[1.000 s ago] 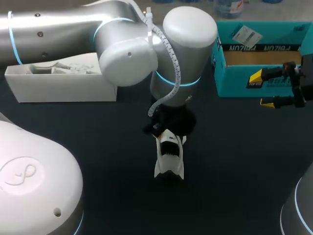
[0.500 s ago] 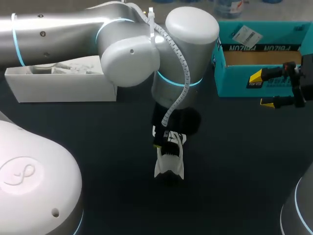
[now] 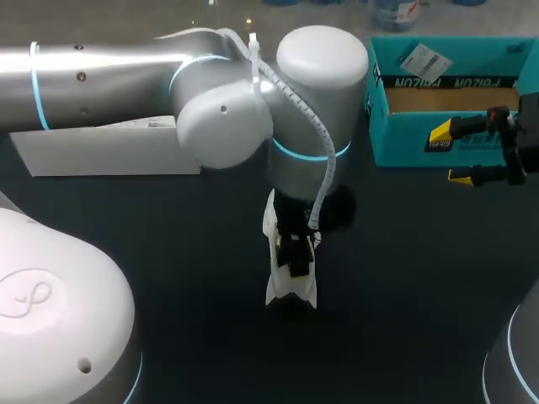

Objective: Take the shoe out of the shoebox, open the shoe tongue, remove and reinsert the insole, then place the shoe into the shoebox

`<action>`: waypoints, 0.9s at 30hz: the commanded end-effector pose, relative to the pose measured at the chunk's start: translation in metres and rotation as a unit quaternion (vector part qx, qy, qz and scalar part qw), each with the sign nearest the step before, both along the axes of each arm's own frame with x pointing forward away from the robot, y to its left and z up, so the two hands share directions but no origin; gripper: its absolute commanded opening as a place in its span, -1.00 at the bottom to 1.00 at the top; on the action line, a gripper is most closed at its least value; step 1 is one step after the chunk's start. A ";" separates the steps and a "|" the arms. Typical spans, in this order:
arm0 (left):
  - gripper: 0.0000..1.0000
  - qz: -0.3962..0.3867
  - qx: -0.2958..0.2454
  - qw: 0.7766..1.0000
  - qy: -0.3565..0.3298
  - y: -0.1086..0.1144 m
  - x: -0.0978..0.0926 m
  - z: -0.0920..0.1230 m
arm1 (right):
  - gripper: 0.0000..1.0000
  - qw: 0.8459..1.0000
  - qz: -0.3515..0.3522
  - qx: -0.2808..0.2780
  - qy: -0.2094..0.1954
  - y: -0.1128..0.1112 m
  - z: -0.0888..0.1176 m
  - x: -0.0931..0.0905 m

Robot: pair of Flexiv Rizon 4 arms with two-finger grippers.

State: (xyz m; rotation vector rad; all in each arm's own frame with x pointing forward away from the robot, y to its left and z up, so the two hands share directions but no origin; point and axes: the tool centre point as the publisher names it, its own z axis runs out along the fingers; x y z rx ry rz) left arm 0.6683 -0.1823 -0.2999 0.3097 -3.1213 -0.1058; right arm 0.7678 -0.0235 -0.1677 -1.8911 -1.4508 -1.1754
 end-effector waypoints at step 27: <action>1.00 -0.136 -0.026 0.990 -0.006 -0.004 -0.005 -0.075 | 1.00 1.000 -0.001 -0.002 0.001 0.001 0.000 0.000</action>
